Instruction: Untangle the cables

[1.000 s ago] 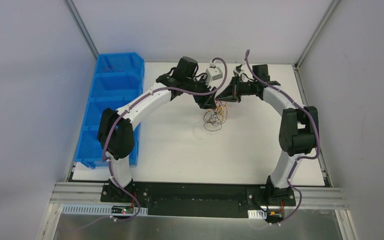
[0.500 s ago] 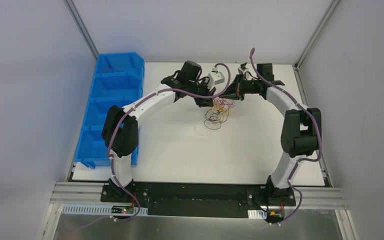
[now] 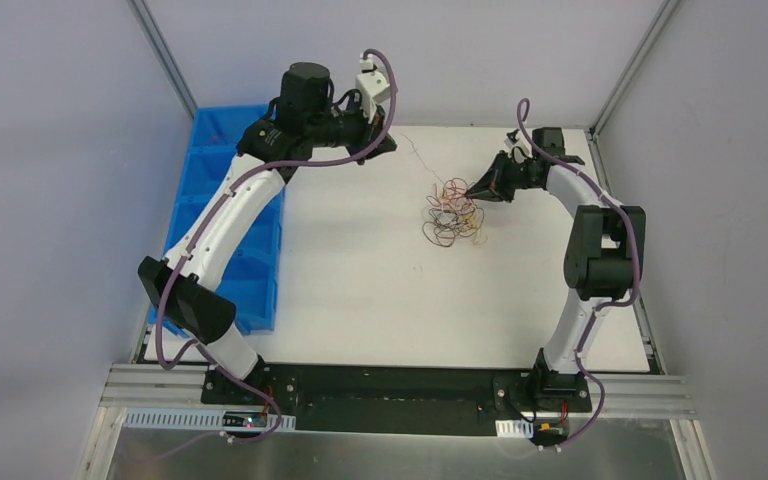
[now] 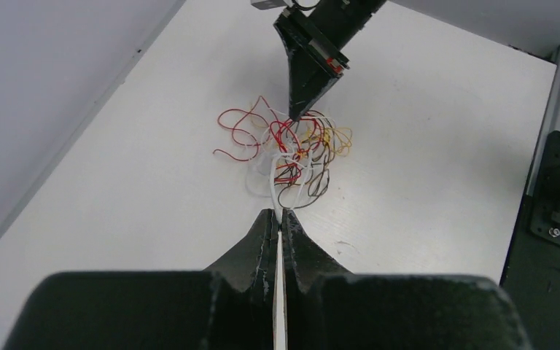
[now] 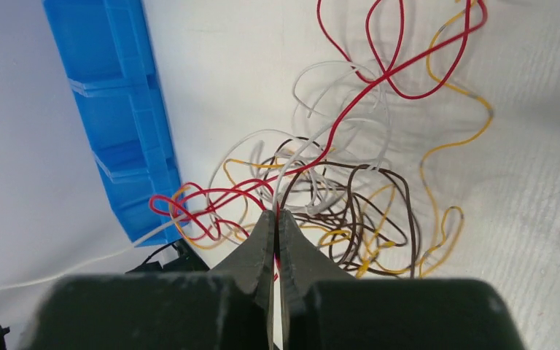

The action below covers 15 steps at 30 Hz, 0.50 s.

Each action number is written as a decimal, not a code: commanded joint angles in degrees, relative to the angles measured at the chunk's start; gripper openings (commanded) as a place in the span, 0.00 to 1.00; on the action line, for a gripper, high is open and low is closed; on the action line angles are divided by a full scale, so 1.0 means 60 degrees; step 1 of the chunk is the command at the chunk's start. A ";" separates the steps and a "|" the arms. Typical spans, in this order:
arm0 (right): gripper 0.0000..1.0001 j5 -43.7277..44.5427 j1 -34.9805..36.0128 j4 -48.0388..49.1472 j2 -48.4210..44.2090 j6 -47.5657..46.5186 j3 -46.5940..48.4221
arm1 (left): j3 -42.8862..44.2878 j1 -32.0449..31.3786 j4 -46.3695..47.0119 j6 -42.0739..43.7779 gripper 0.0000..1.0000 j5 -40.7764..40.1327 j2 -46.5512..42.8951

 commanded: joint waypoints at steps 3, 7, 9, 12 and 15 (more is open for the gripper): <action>0.00 -0.0501 0.0199 -0.0576 -0.0135 -0.0456 0.0511 | 0.0924 0.0401 0.0134 -0.0683 0.00 -0.0256 0.0218; 0.00 0.0626 0.0219 -0.1223 -0.0022 -0.1307 0.0492 | 0.3380 0.1074 0.0056 -0.1111 0.00 -0.0398 0.0696; 0.00 0.1372 0.0218 -0.1667 0.0205 -0.1914 0.0511 | 0.4847 0.1301 -0.0005 -0.0949 0.00 -0.0818 0.1007; 0.00 0.2491 0.0204 -0.2400 0.0547 -0.2555 0.0783 | 0.7080 0.1597 -0.0021 -0.0619 0.00 -0.1628 0.1623; 0.00 0.3228 0.0161 -0.3133 0.0738 -0.3019 0.1019 | 0.8115 0.1697 0.0308 0.0186 0.00 -0.2914 0.1738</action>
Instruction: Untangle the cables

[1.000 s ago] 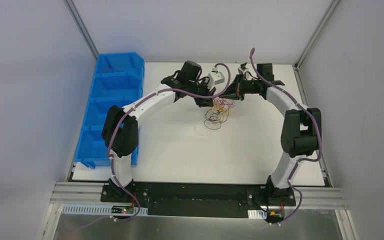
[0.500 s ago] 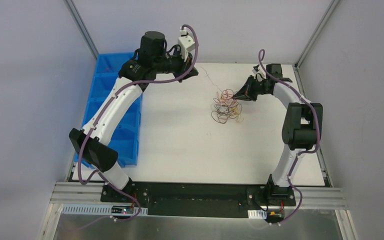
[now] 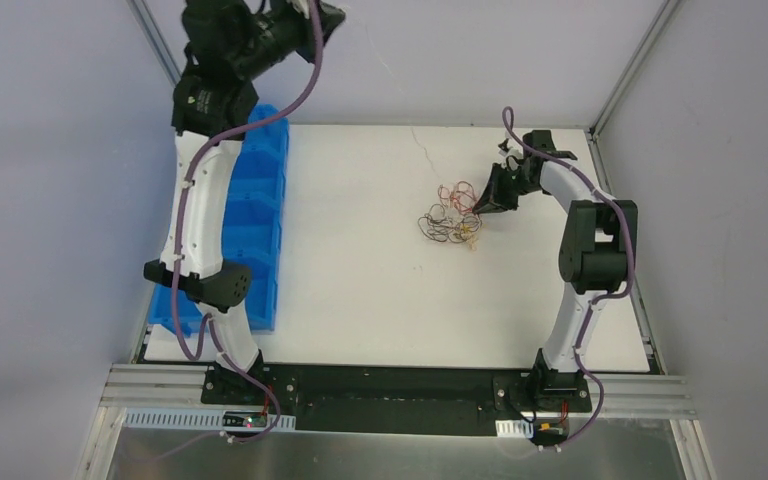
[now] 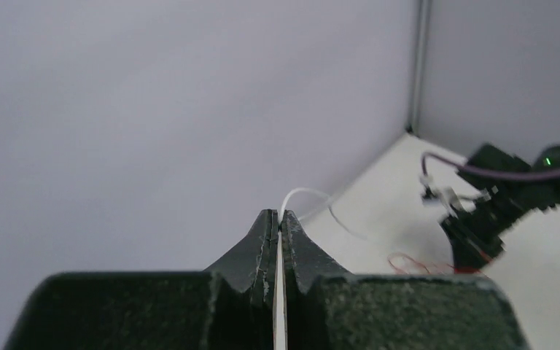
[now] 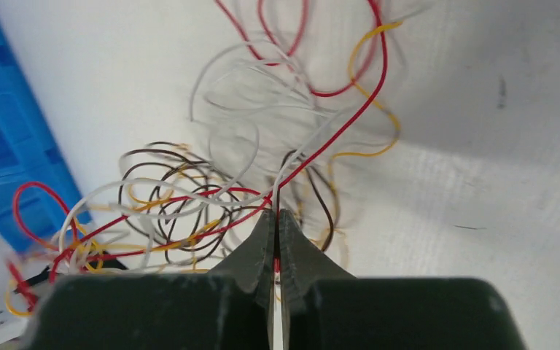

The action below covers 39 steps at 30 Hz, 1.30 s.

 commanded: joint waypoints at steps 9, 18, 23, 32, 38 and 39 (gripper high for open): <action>0.00 0.2385 -0.0113 -0.2261 0.0621 -0.1562 0.0708 | 0.1045 0.0452 0.2520 0.1911 0.00 -0.4560 -0.0789; 0.00 0.3500 -0.0377 -0.3297 0.1454 -0.1578 0.1379 | 0.1203 0.0613 0.4180 0.4113 0.00 -0.6427 -0.0842; 0.00 0.4059 -0.0878 -0.3446 0.1418 -0.1434 0.1467 | 0.1074 0.1161 0.4159 0.4221 0.00 -0.6978 -0.1000; 0.00 0.2664 -0.1553 -0.3592 0.1188 -0.1422 0.1874 | -0.0822 0.1629 0.2422 0.2789 0.00 -0.5762 -0.1942; 0.00 -0.1309 -0.1372 -0.3190 0.0277 -0.1526 0.2019 | -0.6154 0.1546 0.1002 -0.0995 0.00 -0.0267 -0.3588; 0.00 -0.1704 -0.1329 -0.3128 0.0117 -0.1552 0.1999 | -0.6973 0.1537 0.0979 -0.1377 0.00 0.0251 -0.3720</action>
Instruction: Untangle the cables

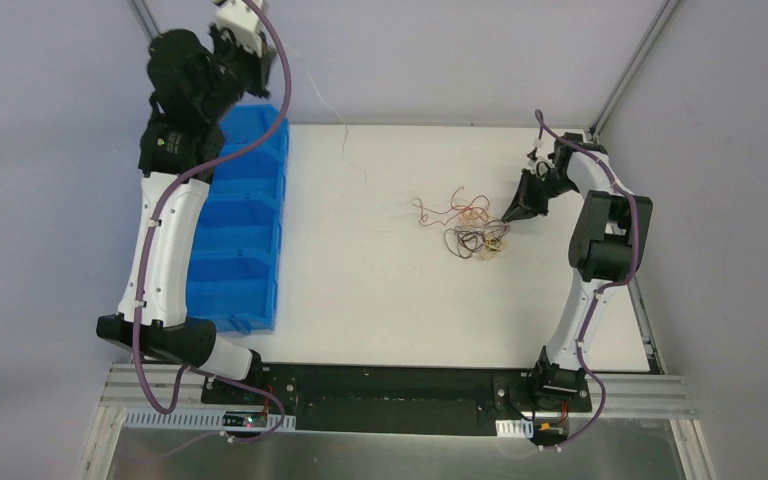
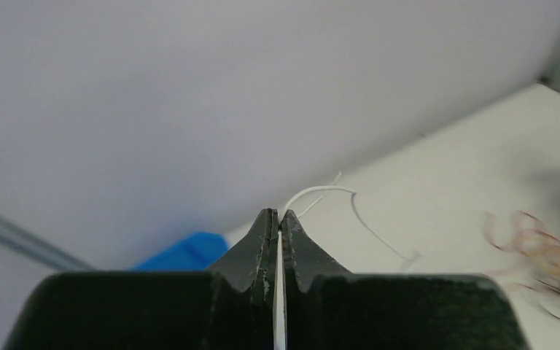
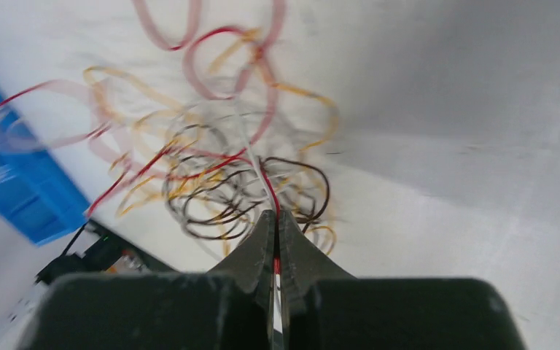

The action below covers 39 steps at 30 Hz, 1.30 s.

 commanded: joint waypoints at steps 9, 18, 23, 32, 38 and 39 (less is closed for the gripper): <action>0.00 -0.3063 0.0596 -0.0048 -0.2272 -0.0698 -0.0432 | -0.6391 -0.0412 -0.1551 -0.1051 0.00 0.3919 -0.0324; 0.00 -0.2399 0.0671 -0.0315 -0.2288 -0.0995 -0.0787 | -0.4948 -0.1837 -0.2786 0.0428 0.88 0.4704 0.2011; 0.00 -0.1909 0.0710 -0.0227 -0.2139 -0.0783 -0.0828 | -0.4791 -0.2970 -0.0808 -0.0411 0.88 0.5104 0.3299; 0.00 -0.1592 0.0703 0.0034 -0.1921 -0.0469 -0.0806 | -0.3851 -0.3866 0.0278 -0.1158 0.88 0.4246 0.5534; 0.00 -0.0937 0.0651 0.0065 -0.1789 -0.0509 -0.0664 | -0.3672 -0.3940 0.0467 -0.1334 0.62 0.3036 0.6292; 0.00 -0.0768 0.0590 0.0058 -0.1752 -0.0554 -0.0657 | -0.3709 -0.3922 0.0387 -0.1263 0.45 0.2866 0.6257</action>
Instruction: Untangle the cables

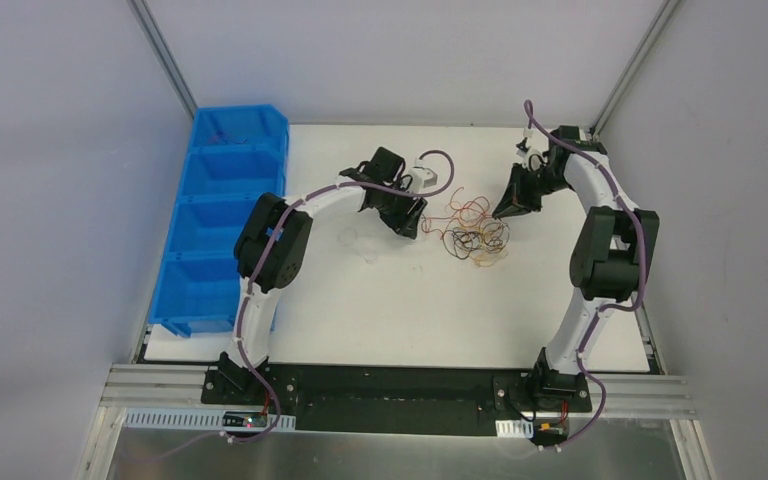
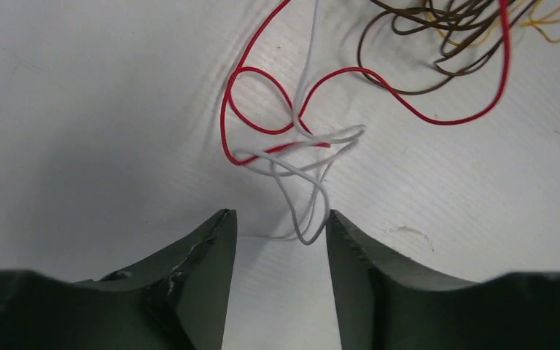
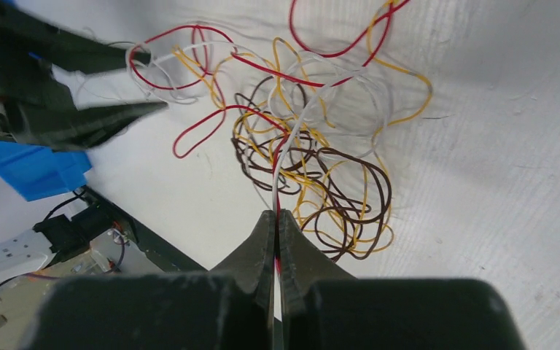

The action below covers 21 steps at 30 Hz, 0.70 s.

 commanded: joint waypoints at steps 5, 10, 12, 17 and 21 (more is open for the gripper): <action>0.00 0.2257 -0.0600 0.0143 0.0161 -0.0520 0.0286 | -0.0882 0.1120 -0.0535 -0.0101 0.00 -0.0526 -0.1765; 0.00 0.3198 -0.1418 0.0152 0.0484 -0.0747 0.0520 | -0.2227 0.2856 -0.2285 0.1607 0.00 -0.0459 -0.3716; 0.00 0.3425 -0.1580 0.0080 0.0614 -0.0834 0.0592 | -0.2450 0.3518 -0.2839 0.2225 0.00 -0.0483 -0.4128; 0.00 0.3600 -0.1696 -0.0014 0.0711 -0.1062 0.0658 | -0.2389 0.4298 -0.3999 0.3903 0.00 -0.0712 -0.4530; 0.00 0.3725 -0.1712 -0.0136 0.0704 -0.1254 0.0737 | -0.2231 0.4451 -0.4325 0.4163 0.00 -0.0646 -0.4531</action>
